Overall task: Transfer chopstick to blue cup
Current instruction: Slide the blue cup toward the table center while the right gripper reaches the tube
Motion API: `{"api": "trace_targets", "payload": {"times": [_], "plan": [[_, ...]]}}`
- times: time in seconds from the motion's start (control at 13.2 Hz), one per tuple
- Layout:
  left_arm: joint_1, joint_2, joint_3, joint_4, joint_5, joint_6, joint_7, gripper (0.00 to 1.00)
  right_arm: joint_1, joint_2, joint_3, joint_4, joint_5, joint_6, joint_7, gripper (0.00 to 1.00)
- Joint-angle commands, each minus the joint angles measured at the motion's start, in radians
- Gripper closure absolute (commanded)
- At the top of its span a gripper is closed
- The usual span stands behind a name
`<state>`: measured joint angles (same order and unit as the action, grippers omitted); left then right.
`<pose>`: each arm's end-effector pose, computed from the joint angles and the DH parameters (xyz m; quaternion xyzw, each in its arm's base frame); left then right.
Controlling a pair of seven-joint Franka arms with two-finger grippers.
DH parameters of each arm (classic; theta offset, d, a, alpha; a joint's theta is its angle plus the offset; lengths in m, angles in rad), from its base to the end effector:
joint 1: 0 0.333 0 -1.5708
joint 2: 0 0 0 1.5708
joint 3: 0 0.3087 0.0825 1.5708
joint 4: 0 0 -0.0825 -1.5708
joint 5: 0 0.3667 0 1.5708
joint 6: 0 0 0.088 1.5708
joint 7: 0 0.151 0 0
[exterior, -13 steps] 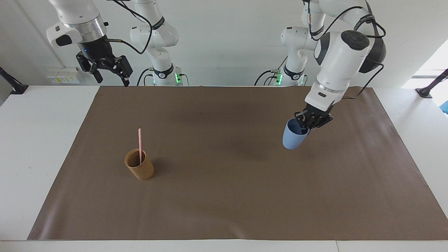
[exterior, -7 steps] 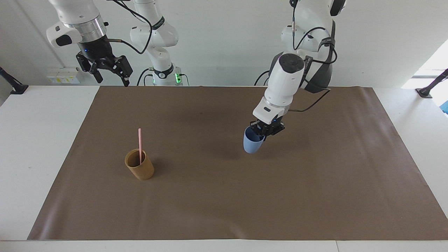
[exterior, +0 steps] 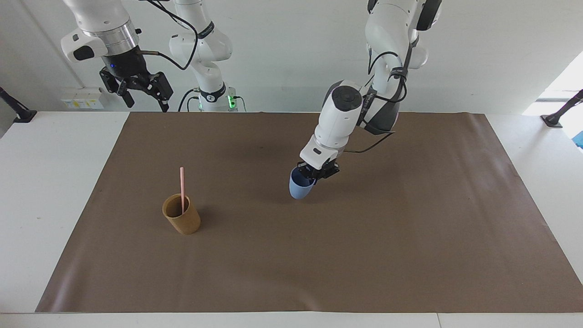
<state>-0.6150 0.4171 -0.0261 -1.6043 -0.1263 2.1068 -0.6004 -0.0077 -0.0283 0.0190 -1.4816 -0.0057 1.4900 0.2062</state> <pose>0.5295 -0.4063 0.3542 0.9972 0.0109 -0.0007 0.0742 0.5217 0.0051 0.6212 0.9951 -0.0976 0.0186 0.0011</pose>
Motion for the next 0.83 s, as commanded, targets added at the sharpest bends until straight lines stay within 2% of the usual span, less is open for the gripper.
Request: {"api": "trace_targets", "payload": {"times": [0.0,0.45,0.53,0.61,0.76], "plan": [[-0.06,0.084,0.017,0.056,0.04,0.025,-0.117,1.0,-0.011,-0.007,0.01,-0.012,0.018,0.021,-0.025,0.0],[-0.083,0.088,0.018,0.047,0.043,0.054,-0.159,1.0,0.0,0.013,0.016,-0.094,0.016,0.168,-0.097,0.0],[-0.083,0.088,0.018,0.047,0.053,0.056,-0.159,0.69,0.0,0.021,0.018,-0.129,0.016,0.215,-0.125,0.0],[-0.083,0.088,0.018,0.047,0.063,0.056,-0.157,0.03,0.002,0.031,0.018,-0.15,0.013,0.252,-0.142,0.0],[-0.074,0.066,0.017,0.047,0.063,0.036,-0.154,0.0,0.003,0.074,0.019,-0.158,0.01,0.285,-0.154,0.0]]}}
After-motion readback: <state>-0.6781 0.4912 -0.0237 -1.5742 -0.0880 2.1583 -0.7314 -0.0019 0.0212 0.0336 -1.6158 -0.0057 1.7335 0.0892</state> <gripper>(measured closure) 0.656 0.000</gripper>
